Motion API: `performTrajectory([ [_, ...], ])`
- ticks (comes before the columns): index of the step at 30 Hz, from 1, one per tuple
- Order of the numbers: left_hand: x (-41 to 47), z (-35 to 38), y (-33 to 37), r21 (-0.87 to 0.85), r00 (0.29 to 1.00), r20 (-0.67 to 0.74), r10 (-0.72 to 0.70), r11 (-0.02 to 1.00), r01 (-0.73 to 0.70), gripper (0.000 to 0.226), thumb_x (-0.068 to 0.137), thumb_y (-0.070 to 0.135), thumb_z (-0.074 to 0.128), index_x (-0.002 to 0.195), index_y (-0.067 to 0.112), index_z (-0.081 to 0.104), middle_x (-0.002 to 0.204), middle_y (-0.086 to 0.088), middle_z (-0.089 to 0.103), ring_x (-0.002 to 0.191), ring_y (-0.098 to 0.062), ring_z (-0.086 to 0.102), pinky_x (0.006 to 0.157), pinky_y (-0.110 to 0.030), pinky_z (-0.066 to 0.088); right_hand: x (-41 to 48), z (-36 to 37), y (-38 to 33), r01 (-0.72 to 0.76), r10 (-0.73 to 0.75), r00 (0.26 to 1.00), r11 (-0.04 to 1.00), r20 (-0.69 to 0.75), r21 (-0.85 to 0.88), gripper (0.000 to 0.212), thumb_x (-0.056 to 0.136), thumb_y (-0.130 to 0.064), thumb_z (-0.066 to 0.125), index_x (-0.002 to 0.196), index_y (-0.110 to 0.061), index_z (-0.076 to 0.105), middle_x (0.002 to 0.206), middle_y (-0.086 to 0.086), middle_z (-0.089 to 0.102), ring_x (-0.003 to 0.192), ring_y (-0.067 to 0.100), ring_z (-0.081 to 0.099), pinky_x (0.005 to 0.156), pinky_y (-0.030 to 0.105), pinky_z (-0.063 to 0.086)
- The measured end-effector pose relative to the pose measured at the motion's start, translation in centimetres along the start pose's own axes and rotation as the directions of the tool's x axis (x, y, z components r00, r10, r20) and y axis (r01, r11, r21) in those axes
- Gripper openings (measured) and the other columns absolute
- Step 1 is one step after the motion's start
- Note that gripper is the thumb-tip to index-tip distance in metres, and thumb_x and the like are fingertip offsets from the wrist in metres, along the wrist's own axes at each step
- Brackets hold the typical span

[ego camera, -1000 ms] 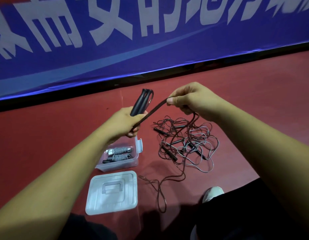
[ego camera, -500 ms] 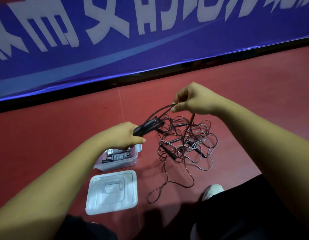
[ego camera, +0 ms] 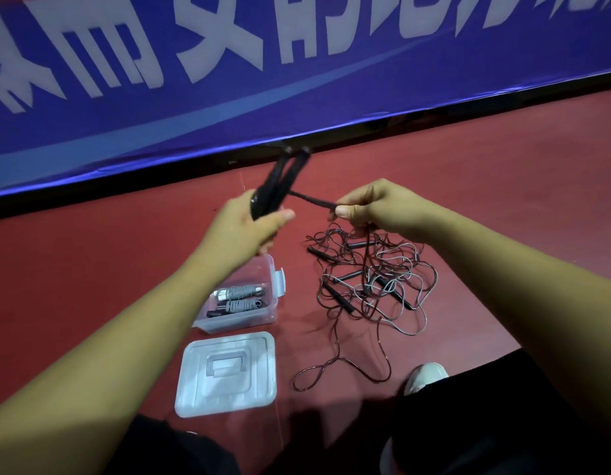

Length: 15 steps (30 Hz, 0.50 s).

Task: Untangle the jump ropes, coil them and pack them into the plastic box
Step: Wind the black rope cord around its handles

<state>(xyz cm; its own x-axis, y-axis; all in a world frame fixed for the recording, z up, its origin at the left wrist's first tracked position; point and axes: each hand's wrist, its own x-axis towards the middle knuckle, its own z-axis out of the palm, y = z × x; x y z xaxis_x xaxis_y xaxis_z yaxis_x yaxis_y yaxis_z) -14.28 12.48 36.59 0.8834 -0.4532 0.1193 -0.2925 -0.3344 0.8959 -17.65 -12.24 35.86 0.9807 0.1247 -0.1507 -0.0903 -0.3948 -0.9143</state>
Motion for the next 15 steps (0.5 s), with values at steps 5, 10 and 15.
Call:
performTrajectory([
  [5, 1.8, -2.2, -1.7, -0.102, 0.986, -0.147, -0.082, 0.993, 0.068, 0.025, 0.090, 0.006, 0.066, 0.082, 0.020, 0.048, 0.056, 0.000, 0.040, 0.041, -0.013, 0.036, 0.041, -0.020, 0.031, 0.0, 1.8, -0.1, -0.049, 0.039, 0.995, 0.993, 0.088, 0.109, 0.020, 0.101, -0.015, 0.052, 0.098, -0.006, 0.069, 0.060, 0.002, 0.038, 0.051, 0.014, 0.036, 0.049, 0.024, 0.034],
  [10, 3.9, -5.3, -4.7, -0.108, 0.903, -0.339, -0.263, 0.965, 0.240, 0.025, 0.089, 0.001, 0.061, 0.092, 0.021, 0.045, 0.063, -0.005, 0.044, 0.038, -0.011, 0.039, 0.039, -0.019, 0.031, -1.1, 2.6, -0.4, -0.165, 0.165, 0.966, 0.986, 0.199, -0.017, 0.030, 0.105, -0.018, 0.043, 0.109, 0.004, 0.064, 0.061, 0.001, 0.034, 0.045, 0.009, 0.029, 0.042, 0.021, 0.024],
  [15, 4.5, -5.5, -7.5, 0.390, 0.928, -0.302, -0.220, 0.859, 0.331, 0.020, 0.085, 0.005, 0.063, 0.104, 0.003, 0.058, 0.075, -0.015, 0.059, 0.063, -0.031, 0.059, 0.059, -0.033, 0.044, -3.0, 4.4, -3.0, -0.020, 0.060, 0.966, 0.987, 0.250, -0.158, 0.027, 0.102, -0.023, 0.051, 0.093, -0.007, 0.072, 0.054, -0.002, 0.038, 0.047, 0.012, 0.030, 0.043, 0.023, 0.026],
])
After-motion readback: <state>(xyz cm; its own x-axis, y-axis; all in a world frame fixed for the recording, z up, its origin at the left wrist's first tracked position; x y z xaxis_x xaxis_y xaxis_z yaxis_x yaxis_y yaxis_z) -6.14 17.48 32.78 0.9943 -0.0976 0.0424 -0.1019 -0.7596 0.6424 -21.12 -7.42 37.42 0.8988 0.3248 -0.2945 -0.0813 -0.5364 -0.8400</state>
